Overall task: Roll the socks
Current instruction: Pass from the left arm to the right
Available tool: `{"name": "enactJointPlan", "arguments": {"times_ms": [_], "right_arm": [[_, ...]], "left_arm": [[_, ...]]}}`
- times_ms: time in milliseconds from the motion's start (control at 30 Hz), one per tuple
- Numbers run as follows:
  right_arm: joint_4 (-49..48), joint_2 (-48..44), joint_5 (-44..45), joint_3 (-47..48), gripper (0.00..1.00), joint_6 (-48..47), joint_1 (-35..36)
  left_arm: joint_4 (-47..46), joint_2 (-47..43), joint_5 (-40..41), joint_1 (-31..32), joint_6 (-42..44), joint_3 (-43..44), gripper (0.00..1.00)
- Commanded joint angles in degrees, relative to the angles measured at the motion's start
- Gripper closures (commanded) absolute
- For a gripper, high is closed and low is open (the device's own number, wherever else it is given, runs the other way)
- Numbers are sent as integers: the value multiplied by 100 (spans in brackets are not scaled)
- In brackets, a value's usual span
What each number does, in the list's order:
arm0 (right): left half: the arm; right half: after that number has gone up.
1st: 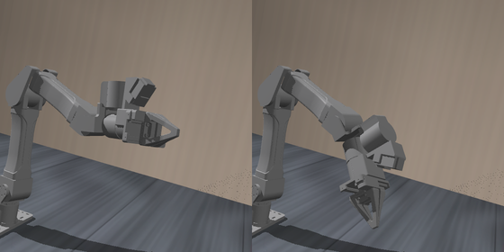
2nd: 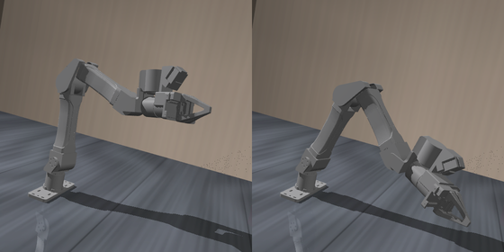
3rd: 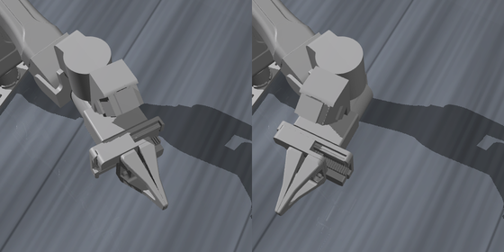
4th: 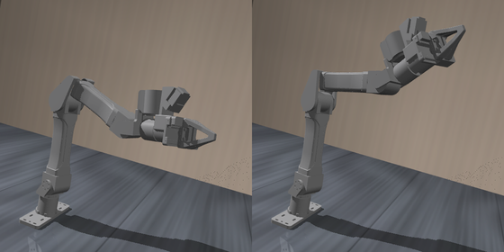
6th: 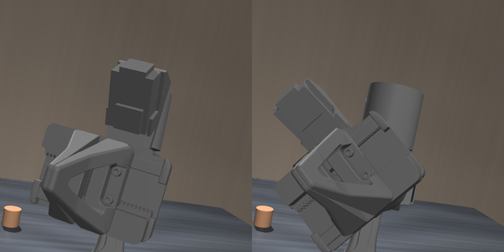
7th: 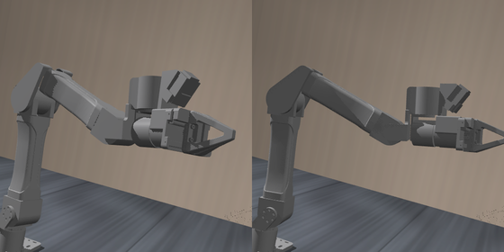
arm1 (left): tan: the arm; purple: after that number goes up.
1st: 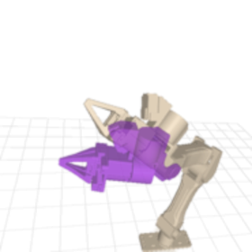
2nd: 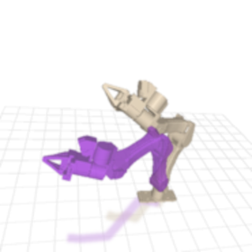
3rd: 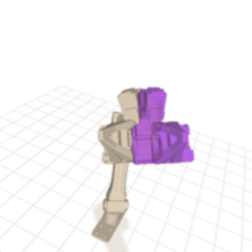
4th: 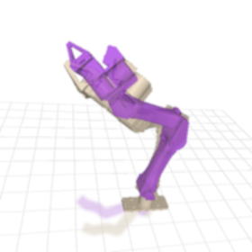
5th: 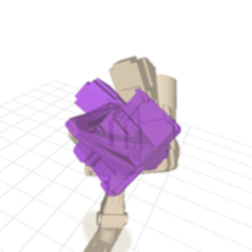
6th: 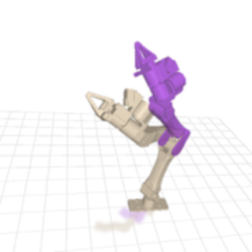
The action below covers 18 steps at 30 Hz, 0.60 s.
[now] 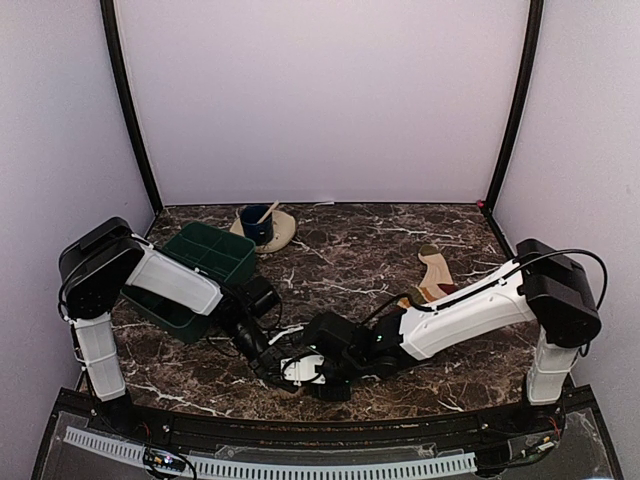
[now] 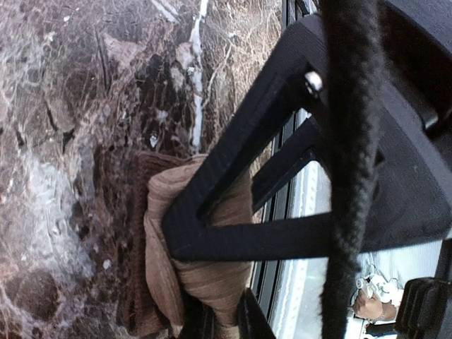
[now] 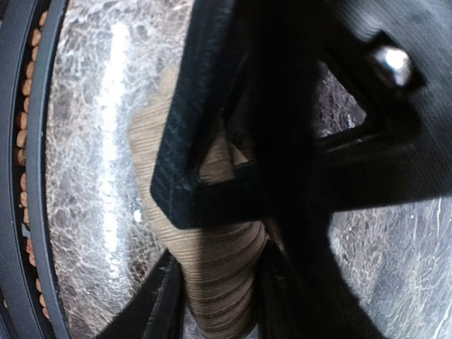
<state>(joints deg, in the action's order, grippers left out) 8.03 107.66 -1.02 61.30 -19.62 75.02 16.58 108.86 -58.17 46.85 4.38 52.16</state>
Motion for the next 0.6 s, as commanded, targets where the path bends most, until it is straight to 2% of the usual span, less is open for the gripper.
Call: {"name": "enactJointPlan", "arguments": {"times_ms": [0,267,467,567], "right_arm": [[109,366,6,151,76,37,39],[536,540,-314,263,92,139,-29],[759,639,-495,292,97,227,-52],[796,680,-567,293,99,271,-54]], "left_arm": [[354,162,123,52,163,-31,100],[334,112,271,31,106,-43,100],[196,-78,498,-72,-60,-95,100],[105,-270,712,-154,-184,-177,96]]}}
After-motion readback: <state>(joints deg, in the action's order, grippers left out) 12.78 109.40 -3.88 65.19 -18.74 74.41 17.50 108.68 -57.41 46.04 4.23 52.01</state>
